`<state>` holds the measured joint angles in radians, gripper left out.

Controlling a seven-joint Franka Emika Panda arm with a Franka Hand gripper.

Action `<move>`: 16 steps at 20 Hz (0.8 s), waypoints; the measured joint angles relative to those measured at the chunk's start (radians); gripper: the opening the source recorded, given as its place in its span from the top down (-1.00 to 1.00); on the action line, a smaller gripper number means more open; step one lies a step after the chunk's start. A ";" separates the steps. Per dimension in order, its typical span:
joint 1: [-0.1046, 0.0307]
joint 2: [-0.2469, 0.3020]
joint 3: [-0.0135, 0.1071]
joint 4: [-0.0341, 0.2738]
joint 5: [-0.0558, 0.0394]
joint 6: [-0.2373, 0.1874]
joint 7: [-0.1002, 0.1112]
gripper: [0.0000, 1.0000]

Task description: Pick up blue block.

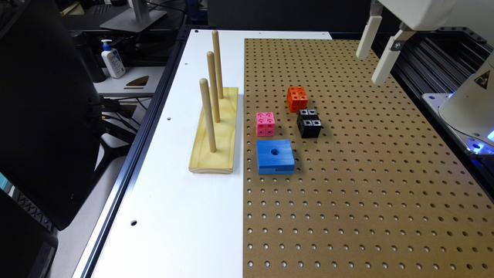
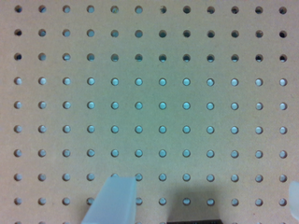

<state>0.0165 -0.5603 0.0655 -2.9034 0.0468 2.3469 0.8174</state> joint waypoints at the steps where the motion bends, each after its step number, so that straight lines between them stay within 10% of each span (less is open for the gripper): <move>1: 0.000 0.000 0.000 0.000 0.0000 0.000 0.000 -1.00; 16: 0.000 0.017 0.000 0.046 0.0000 0.006 0.000 -1.00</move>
<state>0.0165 -0.5430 0.0657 -2.8576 0.0468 2.3524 0.8175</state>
